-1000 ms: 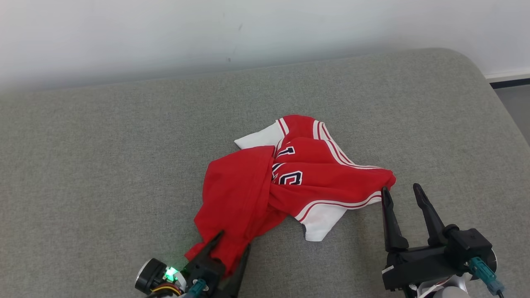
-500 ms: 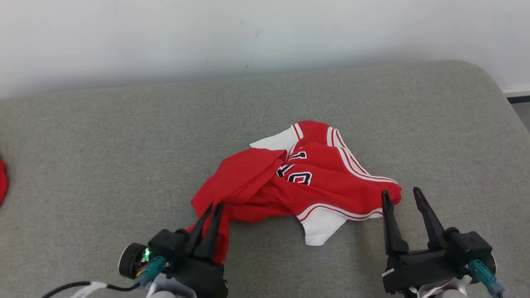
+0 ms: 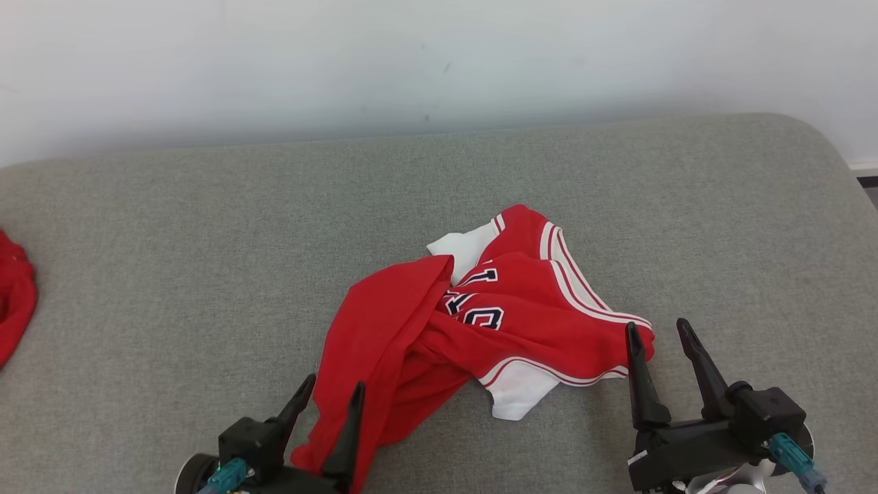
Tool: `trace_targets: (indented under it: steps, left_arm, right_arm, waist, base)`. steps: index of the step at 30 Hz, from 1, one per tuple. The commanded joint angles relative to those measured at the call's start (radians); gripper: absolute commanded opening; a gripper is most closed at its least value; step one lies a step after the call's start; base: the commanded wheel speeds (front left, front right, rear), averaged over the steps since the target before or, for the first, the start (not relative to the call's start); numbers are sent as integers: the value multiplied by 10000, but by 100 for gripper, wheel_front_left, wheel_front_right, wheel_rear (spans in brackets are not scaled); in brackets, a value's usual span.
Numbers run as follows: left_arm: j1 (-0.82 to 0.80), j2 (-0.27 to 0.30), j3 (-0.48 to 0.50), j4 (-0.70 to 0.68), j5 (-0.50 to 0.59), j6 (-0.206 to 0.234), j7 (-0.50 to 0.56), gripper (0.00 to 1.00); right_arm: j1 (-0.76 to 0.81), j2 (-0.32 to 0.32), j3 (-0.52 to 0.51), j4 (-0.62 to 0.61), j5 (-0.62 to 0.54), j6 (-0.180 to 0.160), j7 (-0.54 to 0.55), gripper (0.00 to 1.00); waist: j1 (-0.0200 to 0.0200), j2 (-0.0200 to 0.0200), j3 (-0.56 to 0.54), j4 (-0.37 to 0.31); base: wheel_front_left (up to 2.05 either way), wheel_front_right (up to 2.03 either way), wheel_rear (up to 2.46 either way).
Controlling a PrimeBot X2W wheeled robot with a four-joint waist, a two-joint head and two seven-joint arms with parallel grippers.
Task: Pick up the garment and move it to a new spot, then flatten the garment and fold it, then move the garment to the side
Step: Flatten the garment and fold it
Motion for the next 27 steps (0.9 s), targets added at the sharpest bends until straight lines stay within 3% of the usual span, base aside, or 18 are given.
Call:
trace_targets:
  steps: [1,9,17,18,19,20,27]
  left_arm:
    - [-47,1,-34,-124,115,54,-94,100]
    - [-941,37,-464,-388,615,80,164,100]
    - [-1759,59,-976,1167,1143,135,374,100]
    - [-1791,20,-925,1305,1081,150,299,96]
    - [-1826,-23,-881,1438,1012,143,203,70]
    - [-1882,-23,-834,1549,961,149,125,0]
    - [-2141,-117,-526,1745,386,-30,-210,0]
  right_arm:
    - [24,4,5,-11,47,-22,-13,100]
    - [-86,0,193,83,151,-22,-13,100]
    - [-236,6,189,98,274,-22,-13,100]
    - [-239,7,187,81,277,-22,-13,100]
    - [-239,6,172,67,272,-22,-13,100]
    - [-235,4,142,51,275,-22,-13,100]
    - [-152,1,110,40,272,-22,-13,100]
  waist:
    - [0,0,9,-9]
    - [0,0,64,-334]
    - [0,0,206,-993]
    - [0,0,225,-1033]
    - [0,0,237,-1049]
    - [0,0,250,-1055]
    - [0,0,217,-839]
  base:
    - [0,0,0]
    - [0,0,0]
    - [0,0,0]
    - [0,0,0]
    - [0,0,0]
    - [0,0,0]
    - [0,0,0]
